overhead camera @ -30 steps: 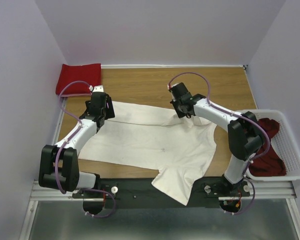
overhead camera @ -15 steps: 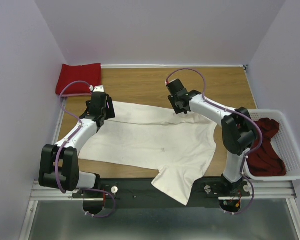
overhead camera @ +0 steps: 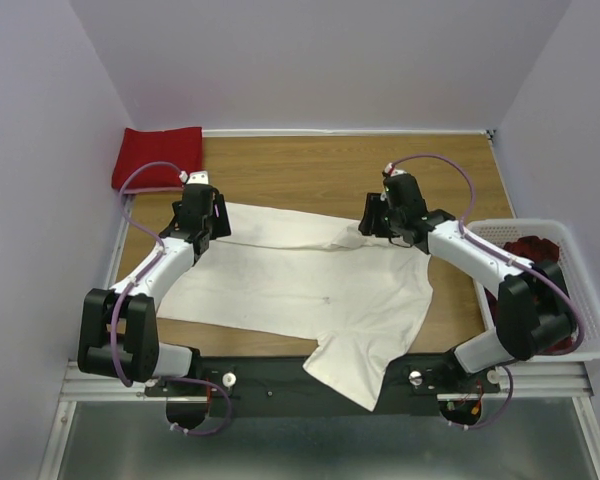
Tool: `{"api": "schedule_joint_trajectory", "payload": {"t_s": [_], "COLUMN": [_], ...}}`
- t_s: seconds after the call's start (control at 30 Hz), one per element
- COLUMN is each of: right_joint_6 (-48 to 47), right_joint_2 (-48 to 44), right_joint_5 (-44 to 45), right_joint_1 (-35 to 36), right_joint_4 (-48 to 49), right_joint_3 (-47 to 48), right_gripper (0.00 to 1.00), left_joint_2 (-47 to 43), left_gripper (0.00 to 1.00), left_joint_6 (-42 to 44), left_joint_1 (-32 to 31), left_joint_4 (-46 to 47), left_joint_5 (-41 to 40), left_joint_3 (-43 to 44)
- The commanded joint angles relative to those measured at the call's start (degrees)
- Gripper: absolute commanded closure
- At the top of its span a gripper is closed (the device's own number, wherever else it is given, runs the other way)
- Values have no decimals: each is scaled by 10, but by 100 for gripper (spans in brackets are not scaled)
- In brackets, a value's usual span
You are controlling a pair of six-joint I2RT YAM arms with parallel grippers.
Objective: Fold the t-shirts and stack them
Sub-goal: Fold the tshirt
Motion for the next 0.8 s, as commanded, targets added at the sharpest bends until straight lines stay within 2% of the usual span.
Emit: {"api": "schedule_joint_trajectory", "payload": {"t_s": [0.0,0.2,0.77], "right_joint_6": [73,127,177], "right_joint_2": [-21,-16,38], "right_joint_5": [-49,-82,-61], "right_joint_1": [1,-42,-48], "right_joint_4": [116,203,255], "right_joint_3": [-62,-132,-154], "right_gripper": [45,52,55], "left_joint_2": [-9,-10,-4], "left_gripper": [22,22,22], "left_joint_6": [6,6,7], "left_joint_1": [-3,-3,-3], "left_joint_4": [5,5,4], "left_joint_5": [10,10,13], "left_joint_3": [12,11,13]}}
